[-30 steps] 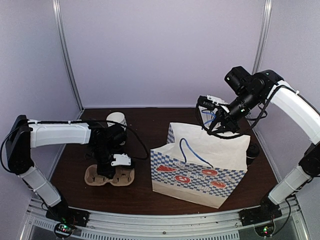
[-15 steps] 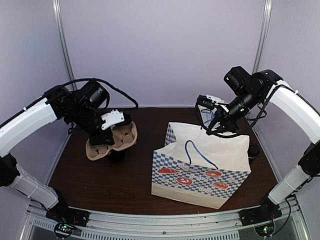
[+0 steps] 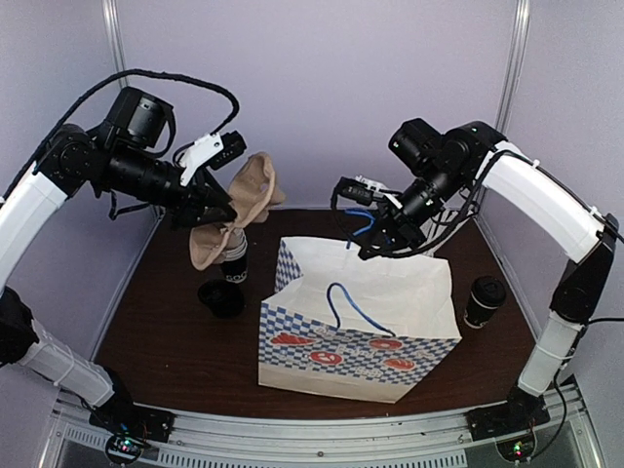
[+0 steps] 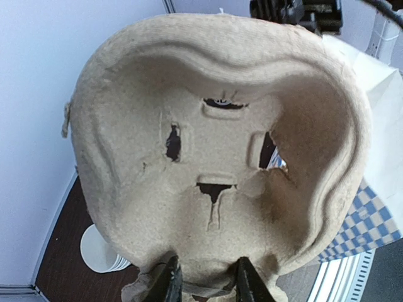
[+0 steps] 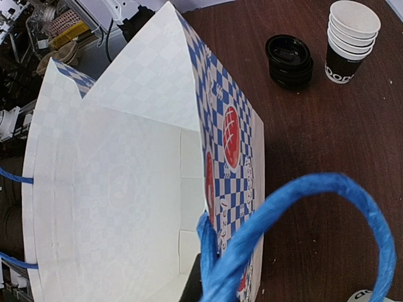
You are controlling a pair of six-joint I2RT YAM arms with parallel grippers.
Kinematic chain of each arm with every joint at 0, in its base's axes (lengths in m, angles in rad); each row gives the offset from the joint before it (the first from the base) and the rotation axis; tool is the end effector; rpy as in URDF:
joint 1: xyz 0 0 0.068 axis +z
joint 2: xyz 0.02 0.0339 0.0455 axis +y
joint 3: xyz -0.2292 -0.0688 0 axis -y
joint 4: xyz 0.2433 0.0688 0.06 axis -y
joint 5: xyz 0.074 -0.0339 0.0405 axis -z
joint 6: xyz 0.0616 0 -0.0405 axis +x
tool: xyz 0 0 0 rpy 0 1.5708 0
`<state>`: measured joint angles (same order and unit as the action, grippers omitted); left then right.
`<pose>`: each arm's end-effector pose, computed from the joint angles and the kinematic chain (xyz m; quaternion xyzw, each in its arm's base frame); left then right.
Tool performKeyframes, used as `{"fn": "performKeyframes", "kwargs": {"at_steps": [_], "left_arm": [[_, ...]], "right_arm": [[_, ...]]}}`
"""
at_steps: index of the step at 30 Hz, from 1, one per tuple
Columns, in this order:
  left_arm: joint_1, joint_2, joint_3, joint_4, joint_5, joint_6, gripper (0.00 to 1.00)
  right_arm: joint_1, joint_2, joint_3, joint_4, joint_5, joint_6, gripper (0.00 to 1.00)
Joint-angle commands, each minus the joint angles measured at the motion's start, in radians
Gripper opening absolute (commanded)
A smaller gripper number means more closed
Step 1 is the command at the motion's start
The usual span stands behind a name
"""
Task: Pack the takeout coffee
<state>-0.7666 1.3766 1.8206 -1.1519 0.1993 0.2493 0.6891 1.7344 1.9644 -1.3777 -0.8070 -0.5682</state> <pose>0.1873 -0.1973 0.4097 0.4760 0.7695 -0.1938 0.3792 0.2252 0.2432 0.3472 -0.5955 0.6788 0.3949 0.1696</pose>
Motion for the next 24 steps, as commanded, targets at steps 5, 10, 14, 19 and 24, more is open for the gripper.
{"fn": "performKeyframes", "kwargs": {"at_steps": [5,10,14,19,24], "left_arm": [[0.004,-0.08,0.04,0.122,0.113,-0.06,0.24],[0.004,-0.089,0.071,0.201,0.194,-0.099,0.24],[0.003,-0.061,0.12,0.233,0.292,-0.128,0.25],[-0.015,-0.039,0.097,0.339,0.439,-0.213,0.23],[-0.09,-0.012,0.067,0.437,0.568,-0.305,0.22]], "right_arm": [[0.095,0.143,0.187,-0.064,0.014,0.059,0.0],[0.067,0.198,0.368,-0.157,0.032,0.079,0.32],[-0.051,0.077,0.386,-0.178,-0.025,0.065,0.54],[-0.272,-0.124,0.237,-0.165,-0.1,0.027,0.64],[-0.404,-0.321,-0.046,-0.015,-0.072,0.074,0.66]]}}
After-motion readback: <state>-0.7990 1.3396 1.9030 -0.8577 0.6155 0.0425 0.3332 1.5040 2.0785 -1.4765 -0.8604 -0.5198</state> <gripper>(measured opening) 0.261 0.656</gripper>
